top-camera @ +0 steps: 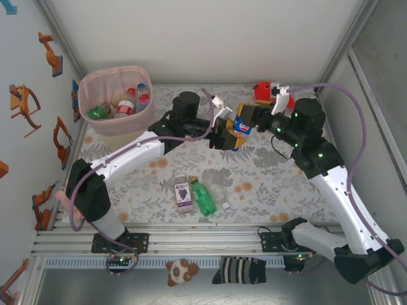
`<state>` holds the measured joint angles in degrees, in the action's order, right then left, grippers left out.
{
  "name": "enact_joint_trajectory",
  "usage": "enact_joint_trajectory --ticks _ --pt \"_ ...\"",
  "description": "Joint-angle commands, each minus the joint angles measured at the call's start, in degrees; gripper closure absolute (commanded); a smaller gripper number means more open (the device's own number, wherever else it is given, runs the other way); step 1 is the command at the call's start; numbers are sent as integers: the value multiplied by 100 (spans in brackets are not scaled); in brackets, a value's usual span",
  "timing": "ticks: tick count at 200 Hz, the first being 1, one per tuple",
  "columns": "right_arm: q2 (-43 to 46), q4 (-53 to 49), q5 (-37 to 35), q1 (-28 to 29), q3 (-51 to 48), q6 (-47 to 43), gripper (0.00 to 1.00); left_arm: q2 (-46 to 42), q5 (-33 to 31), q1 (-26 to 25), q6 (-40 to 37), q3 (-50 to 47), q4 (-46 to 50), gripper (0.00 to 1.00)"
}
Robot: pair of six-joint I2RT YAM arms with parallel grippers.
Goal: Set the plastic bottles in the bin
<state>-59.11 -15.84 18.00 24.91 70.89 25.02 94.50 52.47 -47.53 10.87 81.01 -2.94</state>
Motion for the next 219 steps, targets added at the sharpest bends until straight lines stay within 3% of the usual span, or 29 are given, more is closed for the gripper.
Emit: enact_joint_trajectory --ticks 1,39,67,163,219 --pt "31 125 -42 32 188 75 49 -148 170 -37 -300 116 4 46" --pt "43 -80 -86 31 280 34 32 -240 21 -32 -328 121 39 48" --pt "108 -285 -236 37 320 13 25 -360 -113 -4 -395 99 131 48" --pt "603 -561 -640 32 241 -114 24 -883 -658 478 -446 -45 477 49" --pt "747 -863 -767 34 232 -194 25 -1393 -2185 975 -533 149 1513 49"
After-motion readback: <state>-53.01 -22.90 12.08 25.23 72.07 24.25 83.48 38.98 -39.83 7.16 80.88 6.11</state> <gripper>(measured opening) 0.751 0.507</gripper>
